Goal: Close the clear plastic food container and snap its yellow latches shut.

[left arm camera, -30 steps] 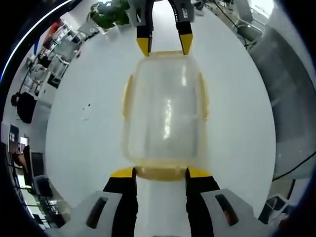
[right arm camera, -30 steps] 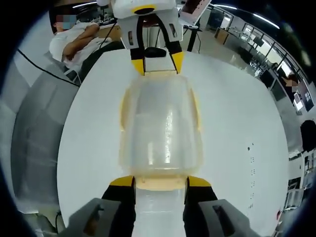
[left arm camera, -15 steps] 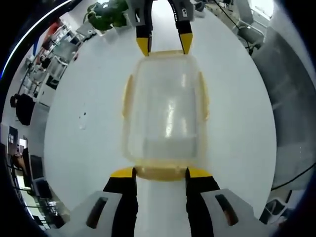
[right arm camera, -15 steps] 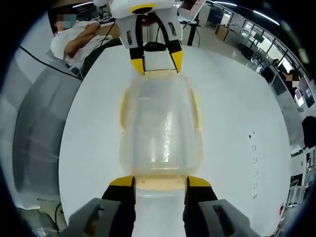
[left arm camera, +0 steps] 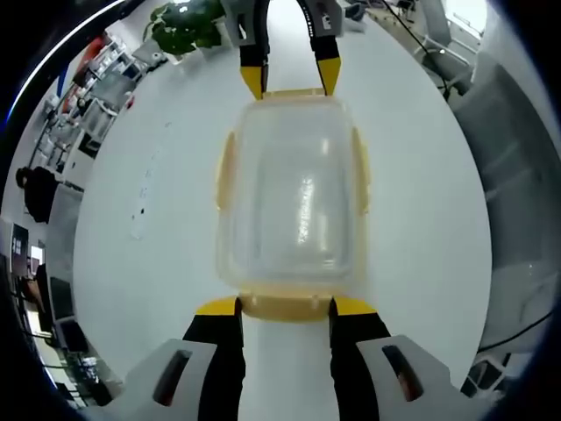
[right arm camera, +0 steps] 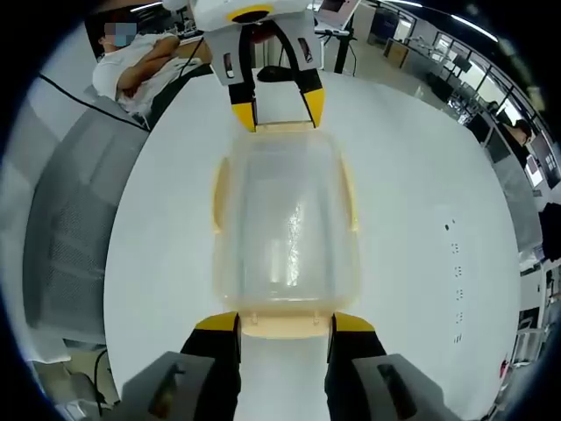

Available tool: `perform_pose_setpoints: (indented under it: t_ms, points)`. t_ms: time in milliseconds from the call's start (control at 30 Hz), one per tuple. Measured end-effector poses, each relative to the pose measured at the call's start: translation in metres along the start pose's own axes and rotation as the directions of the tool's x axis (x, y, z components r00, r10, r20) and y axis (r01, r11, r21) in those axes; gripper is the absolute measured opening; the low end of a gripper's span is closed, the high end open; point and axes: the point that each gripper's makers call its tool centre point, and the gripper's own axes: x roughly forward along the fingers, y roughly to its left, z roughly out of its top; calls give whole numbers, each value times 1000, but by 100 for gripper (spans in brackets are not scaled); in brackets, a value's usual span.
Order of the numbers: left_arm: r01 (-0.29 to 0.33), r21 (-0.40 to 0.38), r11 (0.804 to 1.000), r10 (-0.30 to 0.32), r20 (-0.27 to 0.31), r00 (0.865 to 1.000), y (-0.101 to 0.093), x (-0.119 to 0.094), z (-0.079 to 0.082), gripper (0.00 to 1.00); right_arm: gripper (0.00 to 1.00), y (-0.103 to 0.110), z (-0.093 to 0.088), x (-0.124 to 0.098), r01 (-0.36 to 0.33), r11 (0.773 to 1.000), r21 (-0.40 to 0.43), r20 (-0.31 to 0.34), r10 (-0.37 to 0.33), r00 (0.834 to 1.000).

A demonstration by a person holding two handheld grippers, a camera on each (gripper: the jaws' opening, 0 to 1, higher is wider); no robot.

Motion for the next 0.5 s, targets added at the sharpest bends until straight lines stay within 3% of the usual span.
perform_pose_setpoints:
  t_ms: [500]
  points:
    - [13,-14,1000,-13,7,1000,-2,0,10,35,35,-1,-12,0,-26,1000,-3,-1,26,1000]
